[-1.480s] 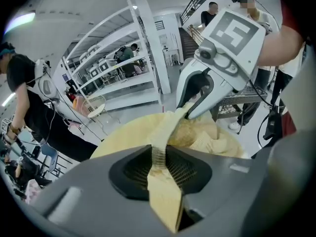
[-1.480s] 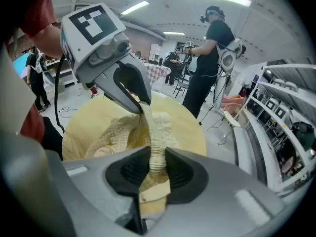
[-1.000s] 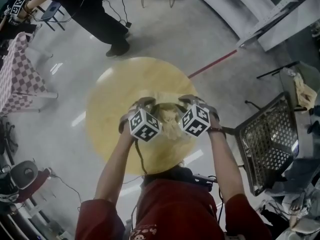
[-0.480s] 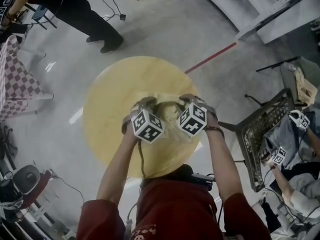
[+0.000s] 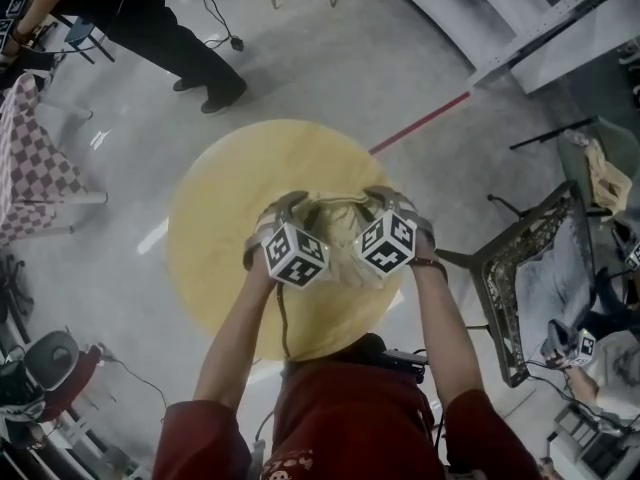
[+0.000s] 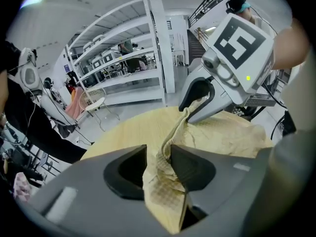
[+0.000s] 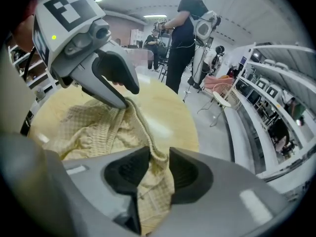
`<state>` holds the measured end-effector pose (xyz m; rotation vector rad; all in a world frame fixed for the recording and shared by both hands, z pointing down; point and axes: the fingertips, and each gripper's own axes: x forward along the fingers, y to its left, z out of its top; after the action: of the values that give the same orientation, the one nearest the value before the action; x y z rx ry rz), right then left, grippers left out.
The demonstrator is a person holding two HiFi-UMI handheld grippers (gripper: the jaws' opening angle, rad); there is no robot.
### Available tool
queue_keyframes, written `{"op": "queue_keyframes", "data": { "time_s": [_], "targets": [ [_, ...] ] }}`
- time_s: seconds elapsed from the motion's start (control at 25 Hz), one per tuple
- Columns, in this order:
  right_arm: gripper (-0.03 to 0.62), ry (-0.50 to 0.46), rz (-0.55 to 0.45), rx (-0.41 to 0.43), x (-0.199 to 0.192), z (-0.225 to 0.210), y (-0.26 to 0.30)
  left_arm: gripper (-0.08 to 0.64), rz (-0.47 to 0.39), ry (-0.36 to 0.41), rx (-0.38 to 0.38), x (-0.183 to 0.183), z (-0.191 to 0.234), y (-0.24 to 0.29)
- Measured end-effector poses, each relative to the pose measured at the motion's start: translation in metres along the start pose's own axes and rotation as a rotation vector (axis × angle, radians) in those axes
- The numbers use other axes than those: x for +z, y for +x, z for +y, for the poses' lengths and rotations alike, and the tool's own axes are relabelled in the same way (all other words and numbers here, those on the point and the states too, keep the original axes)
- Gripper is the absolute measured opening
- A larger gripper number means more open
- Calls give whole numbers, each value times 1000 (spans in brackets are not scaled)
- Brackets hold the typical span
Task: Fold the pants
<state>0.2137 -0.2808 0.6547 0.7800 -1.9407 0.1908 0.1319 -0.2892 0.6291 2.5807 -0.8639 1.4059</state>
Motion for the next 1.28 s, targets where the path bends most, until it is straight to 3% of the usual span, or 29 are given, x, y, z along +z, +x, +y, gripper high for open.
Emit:
{"op": "queue_keyframes", "data": {
  "time_s": [0.36,0.68,0.96,1.16,1.28],
  "targets": [
    [117,32,21,3,-2,-3,13,163,3,-43,10,-4,7,14],
    [117,163,-102,-40,18,-8,-39,167,-79,-117,8,6,8,-17],
    [117,388,-118,147,5,27,-42,142,-326,-322,101,39,8,-65],
    [117,545,-53,278,-12,49,-31,30,-495,-344,236,55,2,-98],
    [117,631,-32,344,-17,56,-25,18,-547,-346,269,61,-1,-108]
  ]
}}
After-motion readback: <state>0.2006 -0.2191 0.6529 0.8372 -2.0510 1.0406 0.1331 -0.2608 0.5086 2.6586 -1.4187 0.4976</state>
